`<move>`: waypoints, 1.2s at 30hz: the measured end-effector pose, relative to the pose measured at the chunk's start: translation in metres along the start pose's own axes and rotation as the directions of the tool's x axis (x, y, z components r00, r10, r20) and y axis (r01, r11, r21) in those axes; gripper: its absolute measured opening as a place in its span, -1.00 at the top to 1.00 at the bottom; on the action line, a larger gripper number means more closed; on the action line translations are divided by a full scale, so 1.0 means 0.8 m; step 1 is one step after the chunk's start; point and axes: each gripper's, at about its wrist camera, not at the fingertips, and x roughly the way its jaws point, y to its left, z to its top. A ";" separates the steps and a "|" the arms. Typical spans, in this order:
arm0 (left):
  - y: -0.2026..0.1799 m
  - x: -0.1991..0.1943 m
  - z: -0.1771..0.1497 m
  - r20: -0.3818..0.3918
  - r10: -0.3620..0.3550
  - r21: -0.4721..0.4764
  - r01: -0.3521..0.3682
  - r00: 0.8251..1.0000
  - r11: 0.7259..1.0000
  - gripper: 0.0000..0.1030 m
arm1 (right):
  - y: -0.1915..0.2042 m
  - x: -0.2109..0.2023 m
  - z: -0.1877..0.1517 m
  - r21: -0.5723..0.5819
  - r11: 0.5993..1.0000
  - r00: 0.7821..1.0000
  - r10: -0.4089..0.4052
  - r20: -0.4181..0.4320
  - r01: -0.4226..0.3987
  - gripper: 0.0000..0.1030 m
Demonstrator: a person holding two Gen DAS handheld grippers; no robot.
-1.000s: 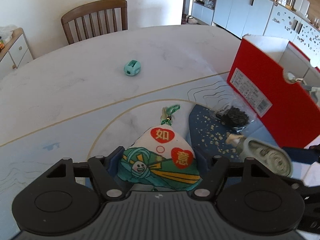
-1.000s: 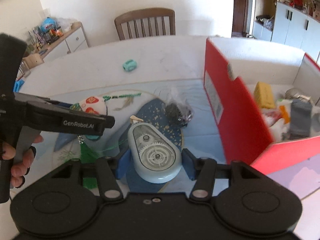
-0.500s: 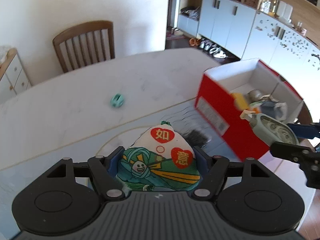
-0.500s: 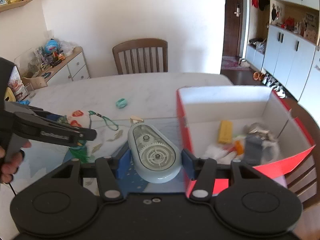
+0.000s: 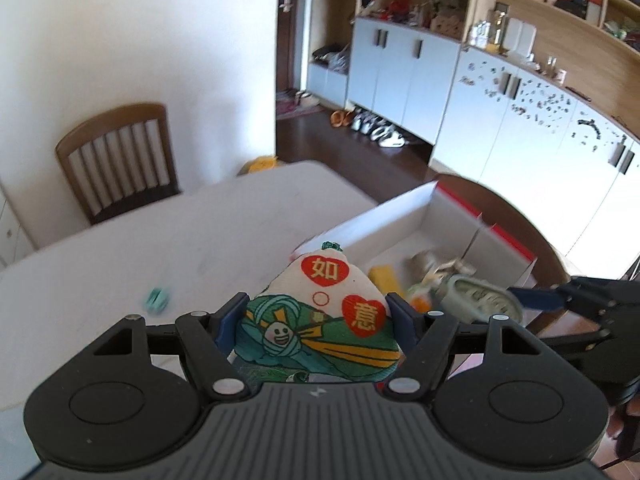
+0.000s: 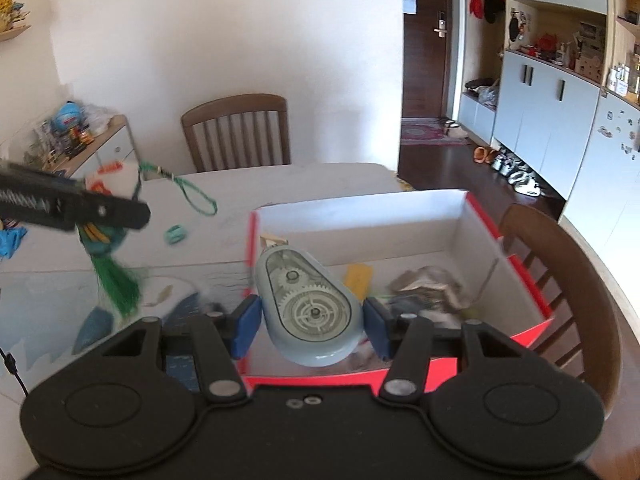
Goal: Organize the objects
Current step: 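Carry the charm pouch and tape dispenser with both grippers into the red shoebox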
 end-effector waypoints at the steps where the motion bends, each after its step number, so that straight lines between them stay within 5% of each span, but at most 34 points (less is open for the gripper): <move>1: -0.009 0.004 0.009 0.006 -0.004 0.004 0.004 1.000 1.000 -0.42 | -0.008 0.001 0.001 -0.002 1.000 1.000 -0.007 0.001 0.007 -0.05; 14: -0.096 0.085 0.068 -0.018 -0.011 -0.001 0.011 1.000 1.000 -0.43 | -0.109 0.034 0.024 -0.002 0.998 0.998 -0.055 0.006 0.055 -0.05; 24: -0.131 0.167 0.038 -0.138 0.079 0.075 -0.069 0.987 0.995 -0.43 | -0.145 0.090 0.033 -0.064 0.998 0.999 -0.031 -0.041 0.029 -0.05; 36: -0.132 0.229 0.004 -0.248 0.093 0.057 -0.081 0.964 0.995 -0.43 | -0.149 0.146 0.017 -0.127 0.992 0.990 -0.014 -0.141 -0.004 -0.05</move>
